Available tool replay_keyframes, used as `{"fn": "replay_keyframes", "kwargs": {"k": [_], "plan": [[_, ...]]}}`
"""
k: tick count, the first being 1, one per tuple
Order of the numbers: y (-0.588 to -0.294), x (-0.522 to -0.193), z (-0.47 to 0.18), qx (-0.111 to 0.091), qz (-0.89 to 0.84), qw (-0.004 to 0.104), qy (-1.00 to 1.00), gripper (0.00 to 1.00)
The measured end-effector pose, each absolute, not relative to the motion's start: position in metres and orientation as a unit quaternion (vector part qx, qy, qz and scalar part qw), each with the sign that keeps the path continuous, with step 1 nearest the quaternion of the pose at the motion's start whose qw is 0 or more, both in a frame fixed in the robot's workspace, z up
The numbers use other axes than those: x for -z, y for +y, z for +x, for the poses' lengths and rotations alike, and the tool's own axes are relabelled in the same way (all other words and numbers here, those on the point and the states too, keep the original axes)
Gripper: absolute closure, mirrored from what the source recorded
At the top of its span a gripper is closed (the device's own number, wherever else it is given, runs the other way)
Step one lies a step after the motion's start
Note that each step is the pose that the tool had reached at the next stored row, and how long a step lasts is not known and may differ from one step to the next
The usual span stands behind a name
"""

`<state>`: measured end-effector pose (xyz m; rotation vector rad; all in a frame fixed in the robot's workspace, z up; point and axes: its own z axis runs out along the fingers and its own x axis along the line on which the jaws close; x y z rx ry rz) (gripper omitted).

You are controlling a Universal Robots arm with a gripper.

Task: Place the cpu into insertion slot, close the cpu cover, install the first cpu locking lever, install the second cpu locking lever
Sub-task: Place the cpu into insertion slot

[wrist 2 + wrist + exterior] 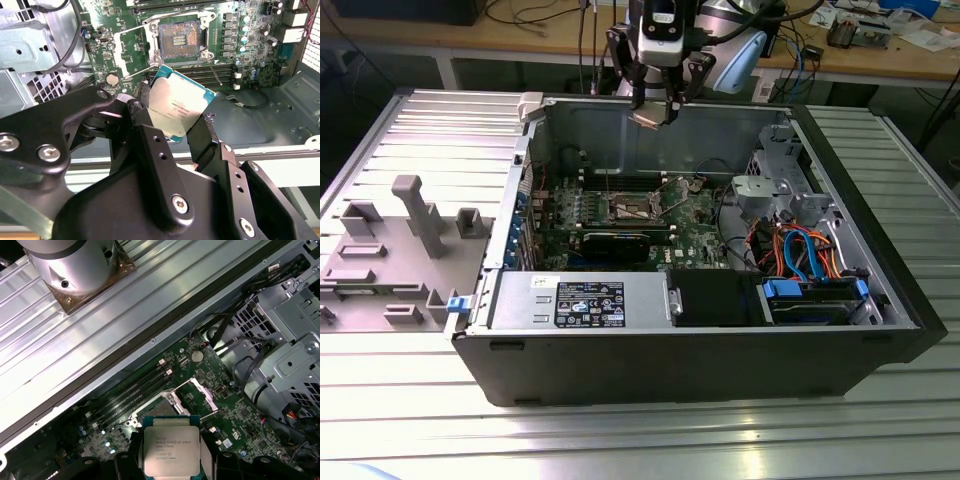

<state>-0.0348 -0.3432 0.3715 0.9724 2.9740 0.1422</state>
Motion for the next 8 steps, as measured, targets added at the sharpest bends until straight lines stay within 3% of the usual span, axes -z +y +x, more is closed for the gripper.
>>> {"fn": "replay_keyframes", "kwargs": {"k": [8], "plan": [[-0.3432, -0.3715, -0.0348, -0.045, 0.325, 0.005, 0.945, 0.46]]}}
